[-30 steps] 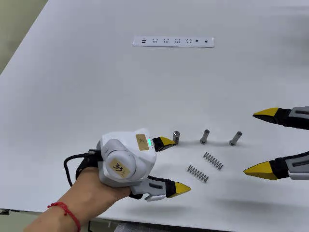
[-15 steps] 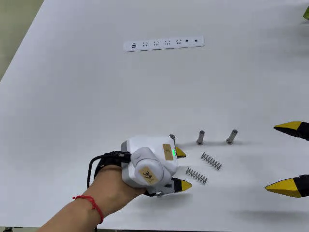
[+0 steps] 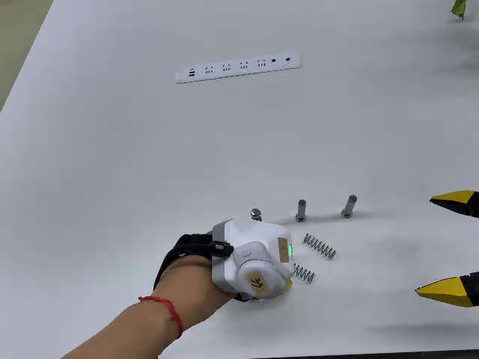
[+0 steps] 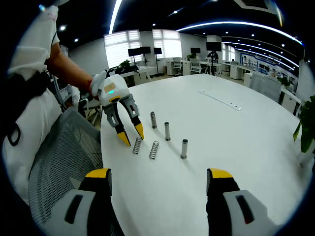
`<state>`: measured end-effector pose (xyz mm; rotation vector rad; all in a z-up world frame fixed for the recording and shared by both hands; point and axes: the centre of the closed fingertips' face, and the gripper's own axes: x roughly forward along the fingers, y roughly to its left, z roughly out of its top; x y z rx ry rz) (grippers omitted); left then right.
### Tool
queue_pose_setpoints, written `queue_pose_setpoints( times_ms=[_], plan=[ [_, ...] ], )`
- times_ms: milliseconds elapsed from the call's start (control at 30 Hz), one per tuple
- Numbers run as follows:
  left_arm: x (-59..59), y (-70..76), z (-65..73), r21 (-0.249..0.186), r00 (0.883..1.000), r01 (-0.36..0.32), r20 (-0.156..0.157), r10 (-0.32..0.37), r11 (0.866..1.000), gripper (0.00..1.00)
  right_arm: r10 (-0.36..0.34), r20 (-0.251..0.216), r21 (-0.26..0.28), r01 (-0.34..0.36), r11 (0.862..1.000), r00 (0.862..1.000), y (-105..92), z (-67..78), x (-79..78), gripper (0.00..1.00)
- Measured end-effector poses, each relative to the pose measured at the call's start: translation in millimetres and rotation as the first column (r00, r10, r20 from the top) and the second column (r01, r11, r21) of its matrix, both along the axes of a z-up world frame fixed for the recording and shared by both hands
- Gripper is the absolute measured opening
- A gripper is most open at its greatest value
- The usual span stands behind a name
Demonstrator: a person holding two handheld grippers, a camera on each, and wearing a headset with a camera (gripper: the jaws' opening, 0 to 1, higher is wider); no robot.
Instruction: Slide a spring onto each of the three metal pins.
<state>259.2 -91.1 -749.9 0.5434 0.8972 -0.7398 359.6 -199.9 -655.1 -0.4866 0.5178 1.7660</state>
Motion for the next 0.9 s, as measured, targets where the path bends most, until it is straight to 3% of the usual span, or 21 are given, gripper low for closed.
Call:
queue_pose_setpoints(
  times_ms=[67, 267, 467, 733, 900],
  plan=[
    [-0.8, 1.1, -3.1, 0.021, 1.000, 0.011, -0.006, -0.011, 1.000, 0.24, -0.005, -0.004, 0.006, 0.005, 1.000, 1.000, 0.7, 0.8, -1.2, 0.79],
    [-1.2, 0.9, -4.1, 0.021, 1.000, 0.001, -0.029, -0.001, 1.000, 0.19, -0.016, -0.013, 0.009, 0.016, 1.000, 1.000, 0.3, -1.3, -2.6, 0.79],
    [-6.3, -2.7, -5.1, 0.003, 0.999, -0.016, -0.048, 0.016, 1.000, 0.12, -0.025, -0.019, 0.011, 0.026, 1.000, 0.999, -2.6, -1.4, -3.4, 0.79],
    [-5.4, -2.1, -3.8, -0.002, 0.997, -0.067, -0.050, 0.067, 0.998, 0.11, -0.028, -0.020, 0.006, 0.028, 1.000, 0.999, -3.9, -4.5, -5.8, 0.79],
    [-5.8, -1.9, -2.8, -0.027, 0.994, -0.101, -0.053, 0.099, 0.995, 0.10, -0.032, -0.024, 0.009, 0.032, 0.999, 0.999, -3.7, -4.6, -7.5, 0.78]
  ],
)
